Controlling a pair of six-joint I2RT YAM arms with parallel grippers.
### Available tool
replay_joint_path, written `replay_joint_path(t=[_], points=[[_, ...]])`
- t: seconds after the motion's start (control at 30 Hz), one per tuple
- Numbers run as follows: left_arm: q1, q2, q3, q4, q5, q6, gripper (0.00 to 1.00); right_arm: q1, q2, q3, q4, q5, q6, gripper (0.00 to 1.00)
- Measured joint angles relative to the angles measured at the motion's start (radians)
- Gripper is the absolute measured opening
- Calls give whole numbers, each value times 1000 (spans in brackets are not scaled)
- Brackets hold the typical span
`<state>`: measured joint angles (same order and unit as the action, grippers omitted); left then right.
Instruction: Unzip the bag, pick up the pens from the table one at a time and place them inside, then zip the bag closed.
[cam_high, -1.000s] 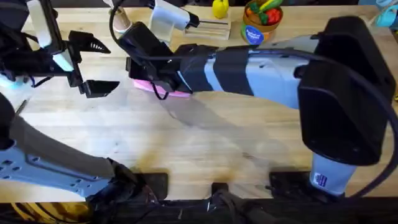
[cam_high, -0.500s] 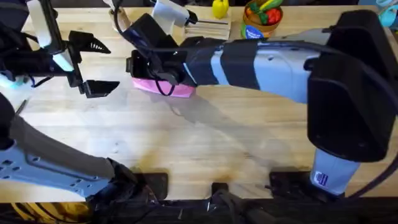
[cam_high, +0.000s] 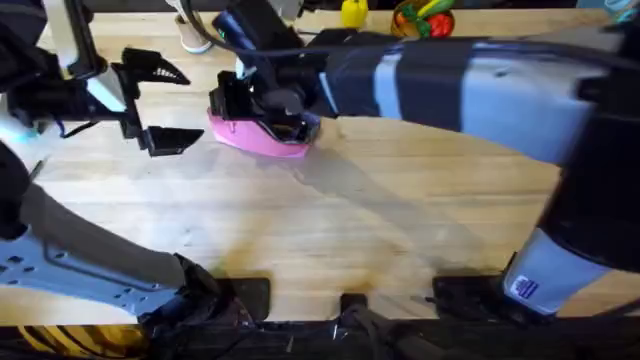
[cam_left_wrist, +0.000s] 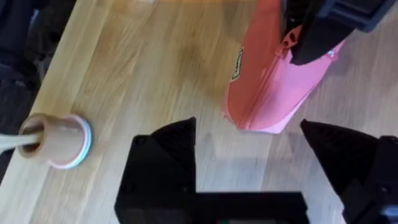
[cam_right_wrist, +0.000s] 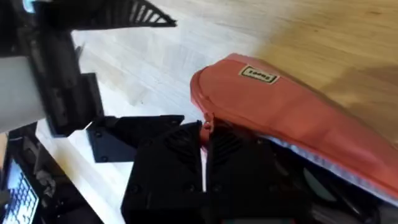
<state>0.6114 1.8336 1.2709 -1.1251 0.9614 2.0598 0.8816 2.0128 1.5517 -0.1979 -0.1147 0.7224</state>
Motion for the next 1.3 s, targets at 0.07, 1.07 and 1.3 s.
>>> replay_joint_path(t=[0.07, 1.07, 1.3], points=[[-43, 0, 0, -5, 1, 0, 993, -4, -42, 0, -52, -9, -40, 33], [-279, 0, 0, -79, 15, 0, 994, -71, -107, 0, -148, -18, -170, 31], [-301, 0, 0, -79, 15, 0, 978, -71, -107, 0, -156, -21, -169, 31]])
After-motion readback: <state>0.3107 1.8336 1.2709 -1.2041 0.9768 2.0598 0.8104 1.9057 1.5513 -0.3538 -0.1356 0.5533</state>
